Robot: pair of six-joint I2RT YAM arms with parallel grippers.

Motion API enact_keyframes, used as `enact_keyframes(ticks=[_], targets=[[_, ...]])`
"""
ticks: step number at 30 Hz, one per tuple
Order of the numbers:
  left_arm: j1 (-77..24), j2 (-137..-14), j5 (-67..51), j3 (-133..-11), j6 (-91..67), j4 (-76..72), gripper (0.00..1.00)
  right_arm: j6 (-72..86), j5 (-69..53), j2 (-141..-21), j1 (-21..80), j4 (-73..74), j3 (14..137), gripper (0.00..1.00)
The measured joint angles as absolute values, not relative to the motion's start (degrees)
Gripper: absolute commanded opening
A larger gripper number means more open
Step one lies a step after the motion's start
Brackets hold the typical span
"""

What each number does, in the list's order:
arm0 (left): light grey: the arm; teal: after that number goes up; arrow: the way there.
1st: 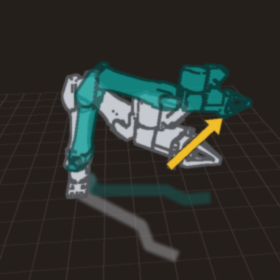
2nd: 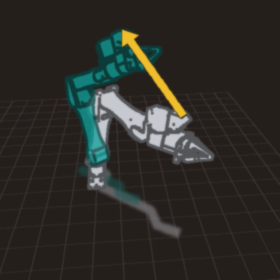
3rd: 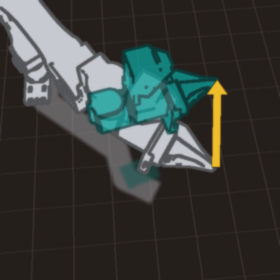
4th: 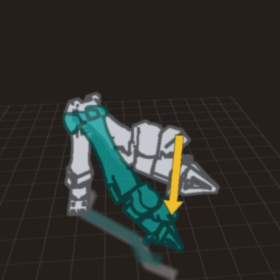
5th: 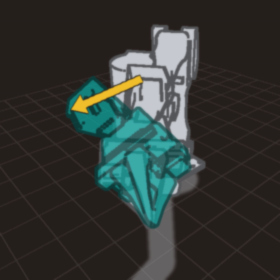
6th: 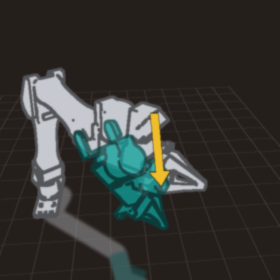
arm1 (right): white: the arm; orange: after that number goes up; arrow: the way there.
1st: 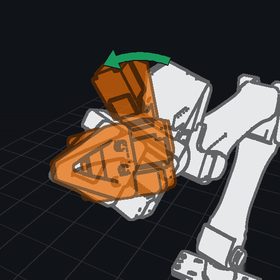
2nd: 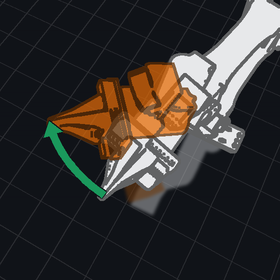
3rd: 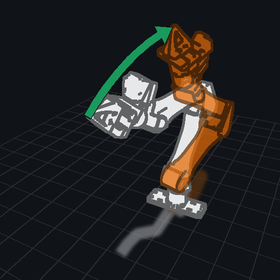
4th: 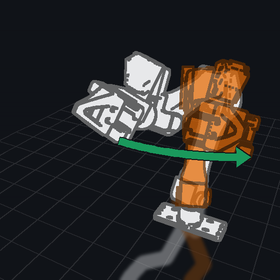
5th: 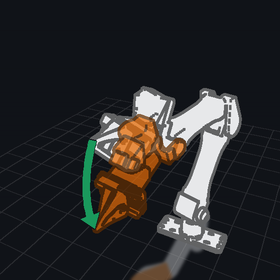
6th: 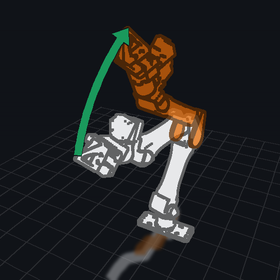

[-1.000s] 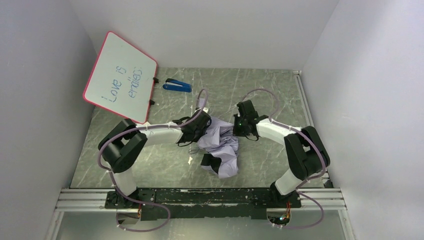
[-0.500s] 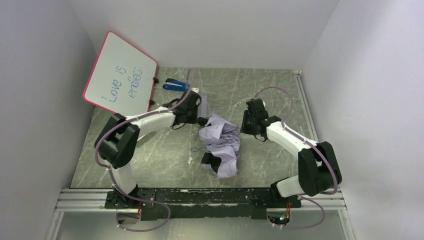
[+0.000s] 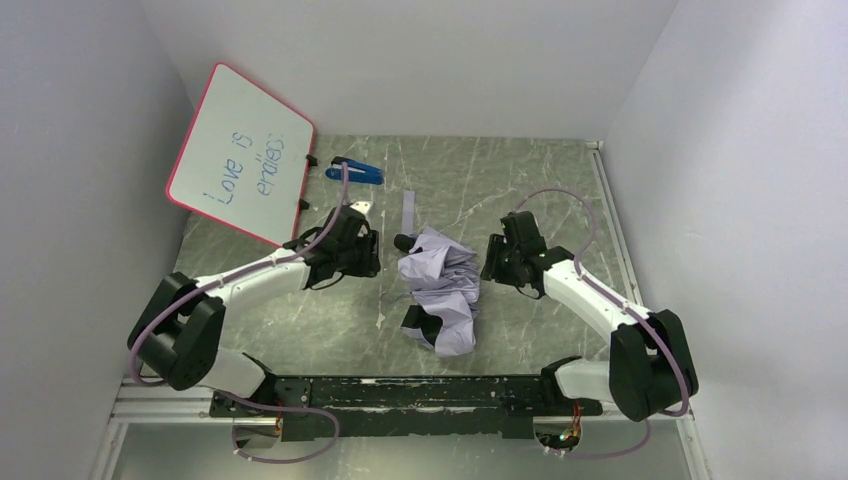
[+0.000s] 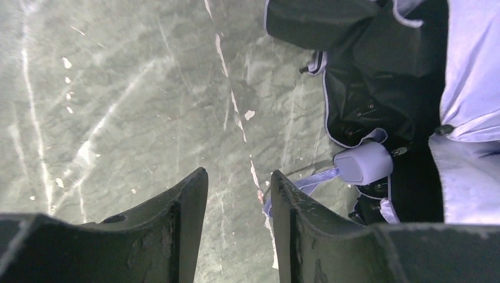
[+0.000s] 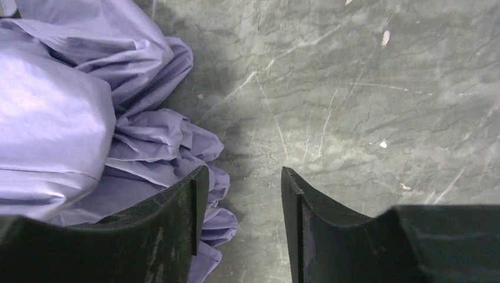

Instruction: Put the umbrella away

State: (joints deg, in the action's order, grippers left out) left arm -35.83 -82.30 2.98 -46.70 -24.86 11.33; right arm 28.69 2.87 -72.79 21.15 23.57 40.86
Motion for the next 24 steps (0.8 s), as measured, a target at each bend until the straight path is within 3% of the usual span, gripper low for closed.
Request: enact_keyframes(ticks=[7, 14, 24], targets=[[-37.74, -89.69, -0.01, -46.81, -25.96, 7.51, 0.36, 28.93, -0.62, -75.13, 21.34, 21.17, 38.35, 0.29], [-44.21, -99.59, -0.69, -53.76, -26.57, 5.76, 0.30, 29.43, -1.93, -78.91, 25.23, 17.96, 38.33, 0.26], [-42.63, -107.85, 2.20, -65.63, -23.55, 12.67, 0.30, 31.81, -3.14, -78.67, 27.81, 15.90, 35.20, 0.26]])
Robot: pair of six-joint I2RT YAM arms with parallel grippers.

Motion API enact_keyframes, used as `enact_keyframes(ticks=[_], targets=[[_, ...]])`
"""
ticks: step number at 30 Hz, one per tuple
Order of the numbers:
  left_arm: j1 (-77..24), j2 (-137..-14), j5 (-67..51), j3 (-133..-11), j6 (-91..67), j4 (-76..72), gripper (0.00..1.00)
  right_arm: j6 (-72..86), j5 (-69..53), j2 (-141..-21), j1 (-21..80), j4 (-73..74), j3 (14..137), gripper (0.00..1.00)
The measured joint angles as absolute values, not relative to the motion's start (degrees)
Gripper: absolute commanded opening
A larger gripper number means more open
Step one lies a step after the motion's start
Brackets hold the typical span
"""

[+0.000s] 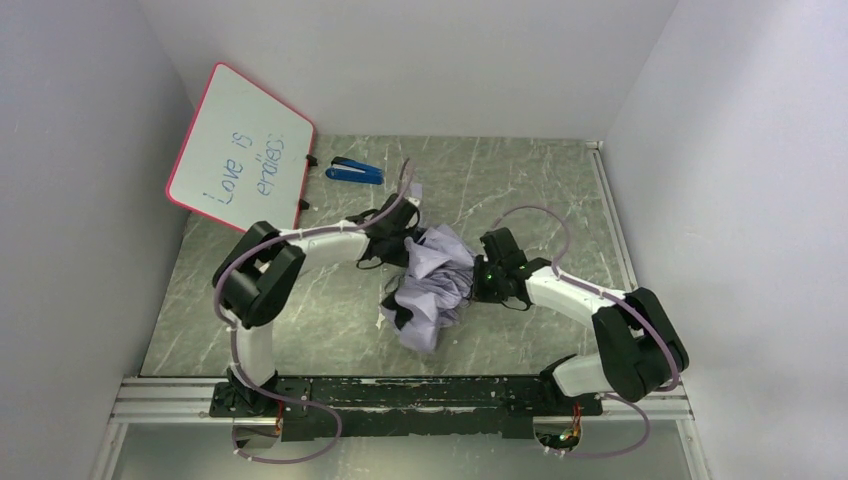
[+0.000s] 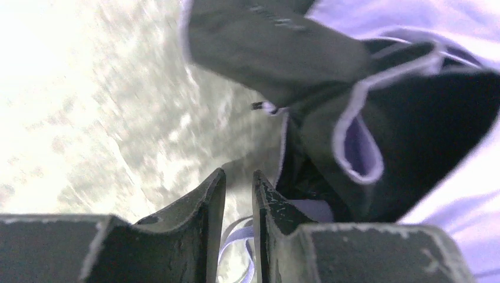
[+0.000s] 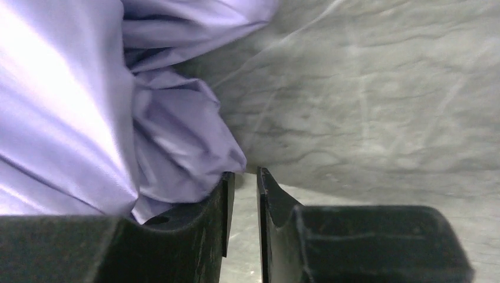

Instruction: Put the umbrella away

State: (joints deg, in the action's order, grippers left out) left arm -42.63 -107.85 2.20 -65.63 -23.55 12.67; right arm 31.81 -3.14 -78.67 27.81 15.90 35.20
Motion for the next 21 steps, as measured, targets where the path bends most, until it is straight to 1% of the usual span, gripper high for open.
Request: enact_keyframes(ticks=[4, 7, 11, 17, 21], targets=[[-41.80, -112.92, 4.99, -73.84, -21.50, 16.12, 0.30, 33.65, -5.98, -78.52, 29.78, 15.51, 35.03, 0.26], [-41.32, -115.77, 4.69, -79.35, -21.39, 16.60, 0.31, 33.87, -8.16, -77.95, 31.20, 14.11, 35.03, 0.28], [-39.38, -116.25, 3.42, -82.87, -21.41, 16.84, 0.33, 33.80, -7.90, -75.90, 31.88, 13.58, 35.16, 0.32], [-34.74, -113.34, 3.29, -82.04, -20.86, 17.80, 0.38, 33.61, 1.13, -69.58, 31.94, 18.76, 36.47, 0.47], [-32.29, -106.83, 4.27, -77.73, -20.18, 18.41, 0.41, 33.08, 7.35, -63.79, 31.94, 22.00, 38.61, 0.63]])
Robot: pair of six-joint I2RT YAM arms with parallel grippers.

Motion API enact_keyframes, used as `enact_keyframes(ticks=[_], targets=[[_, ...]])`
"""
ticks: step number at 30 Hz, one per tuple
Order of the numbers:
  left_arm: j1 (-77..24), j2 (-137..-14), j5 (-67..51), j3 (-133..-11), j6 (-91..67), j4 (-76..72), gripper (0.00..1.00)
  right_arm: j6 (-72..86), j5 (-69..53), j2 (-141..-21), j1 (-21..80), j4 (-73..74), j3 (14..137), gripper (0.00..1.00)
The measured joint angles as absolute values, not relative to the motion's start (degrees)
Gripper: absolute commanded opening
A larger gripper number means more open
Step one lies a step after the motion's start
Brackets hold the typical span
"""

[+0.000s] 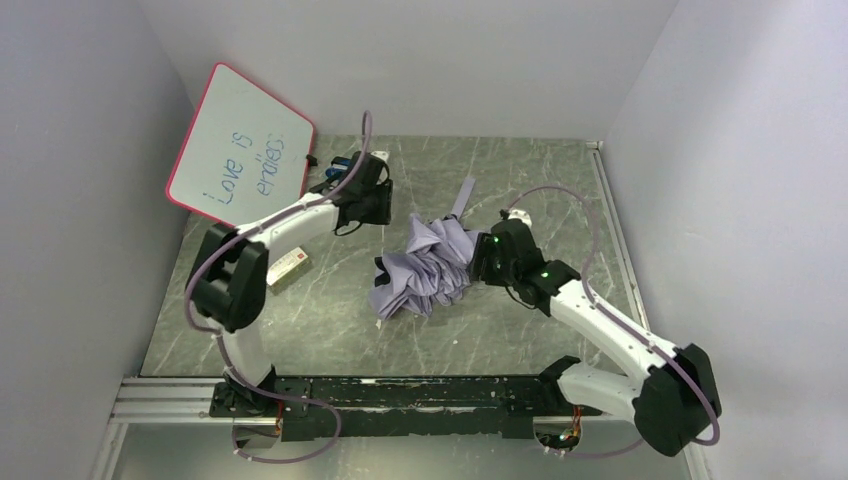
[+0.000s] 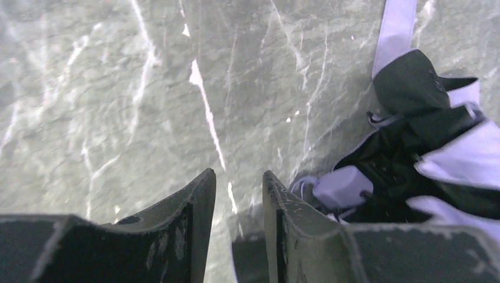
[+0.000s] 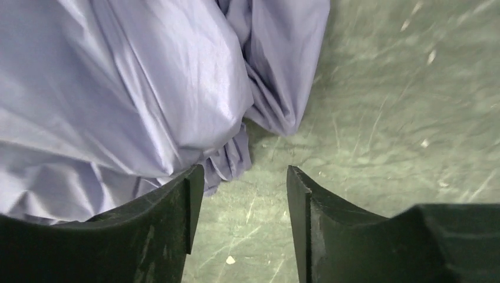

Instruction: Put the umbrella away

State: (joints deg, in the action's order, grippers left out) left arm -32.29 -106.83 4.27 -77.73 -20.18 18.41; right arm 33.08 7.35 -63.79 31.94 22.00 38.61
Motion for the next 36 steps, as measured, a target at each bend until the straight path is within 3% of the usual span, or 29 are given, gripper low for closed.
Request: enact_keyframes(ticks=[4, 9, 20, 30, 36], targets=[[-31.92, -99.50, 4.82, -73.76, -19.62, 18.63, 0.43, 31.66, 10.90, -60.75, 31.94, 23.09, 42.15, 0.88], [-31.92, -93.54, 4.21, -69.78, -18.74, 18.37, 0.45, 27.11, 9.61, -62.48, 31.92, 22.79, 45.76, 1.00], [-31.92, -85.69, 3.79, -62.65, -18.35, 19.59, 0.47, 15.77, -5.08, -72.99, 31.94, 20.27, 54.13, 1.00], [-31.90, -81.78, 3.79, -61.21, -18.11, 19.88, 0.47, 11.55, -8.78, -80.73, 31.94, 22.59, 68.84, 1.00], [-31.68, -80.49, 3.79, -59.31, -17.82, 19.88, 0.47, 9.45, -9.67, -86.65, 32.86, 27.62, 70.24, 1.00]])
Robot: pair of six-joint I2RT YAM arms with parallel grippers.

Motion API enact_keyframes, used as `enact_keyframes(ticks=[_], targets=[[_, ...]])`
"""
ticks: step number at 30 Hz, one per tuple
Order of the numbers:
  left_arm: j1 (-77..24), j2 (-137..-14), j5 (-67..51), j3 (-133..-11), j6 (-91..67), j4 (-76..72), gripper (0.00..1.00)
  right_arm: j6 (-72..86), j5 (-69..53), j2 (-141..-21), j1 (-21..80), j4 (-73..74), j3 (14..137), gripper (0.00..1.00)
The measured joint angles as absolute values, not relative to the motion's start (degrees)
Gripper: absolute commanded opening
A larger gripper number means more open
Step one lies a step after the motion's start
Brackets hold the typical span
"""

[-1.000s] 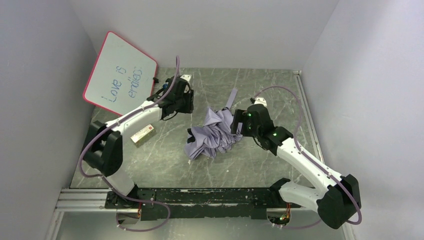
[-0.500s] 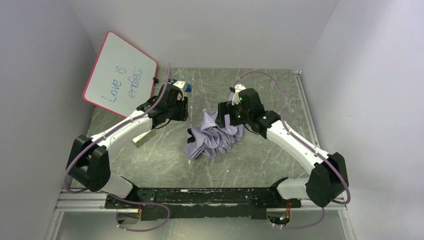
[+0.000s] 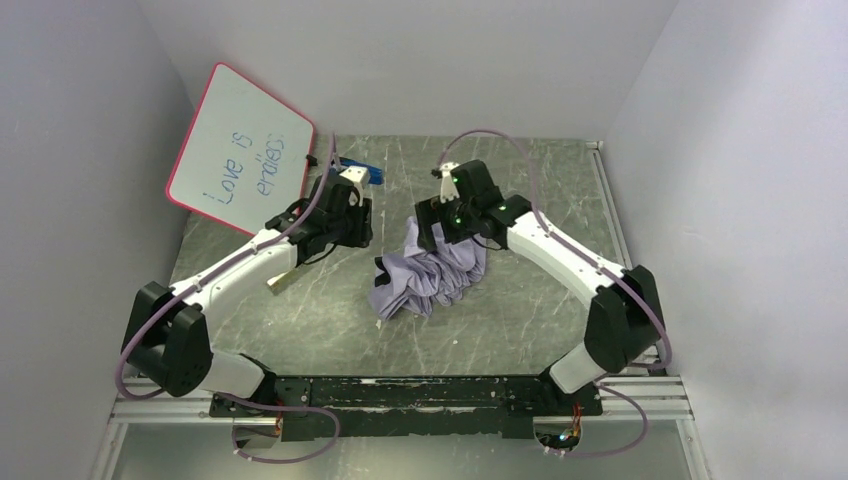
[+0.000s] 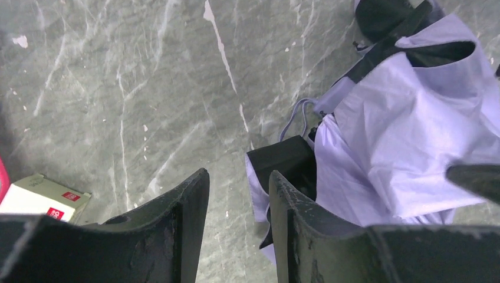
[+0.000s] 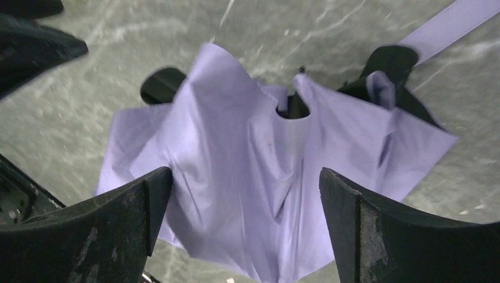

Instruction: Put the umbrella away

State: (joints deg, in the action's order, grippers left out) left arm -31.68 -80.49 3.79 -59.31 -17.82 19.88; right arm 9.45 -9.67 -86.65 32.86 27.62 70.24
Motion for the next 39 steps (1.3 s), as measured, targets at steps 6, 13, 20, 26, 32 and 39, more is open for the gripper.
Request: enact_keyframes(ticks=[6, 13, 20, 26, 32, 39], targets=[[-31.35, -80.44, 3.77, -57.76, -17.76, 19.97, 0.47, 7.38, -8.10, -91.68, 37.15, 30.87, 69.73, 1.00], [-30.92, -79.81, 3.70, -57.25, -17.78, 19.99, 0.47, 6.59, -4.45, -97.08, 38.20, 30.11, 66.37, 1.00], [-30.83, -79.81, 3.07, -57.23, -17.80, 19.97, 0.47, 6.55, -1.87, -101.43, 39.53, 28.42, 65.10, 1.00], [-30.81, -79.83, 2.44, -57.23, -17.80, 19.97, 0.47, 6.92, -0.73, -104.03, 39.68, 26.13, 64.07, 0.99], [-30.52, -79.83, 2.28, -57.23, -17.78, 19.97, 0.47, 7.75, 1.17, -105.65, 40.03, 26.50, 64.47, 0.86], [-30.13, -79.83, 2.28, -57.23, -17.76, 19.97, 0.47, 8.88, 2.46, -106.61, 40.18, 26.96, 65.21, 0.60]])
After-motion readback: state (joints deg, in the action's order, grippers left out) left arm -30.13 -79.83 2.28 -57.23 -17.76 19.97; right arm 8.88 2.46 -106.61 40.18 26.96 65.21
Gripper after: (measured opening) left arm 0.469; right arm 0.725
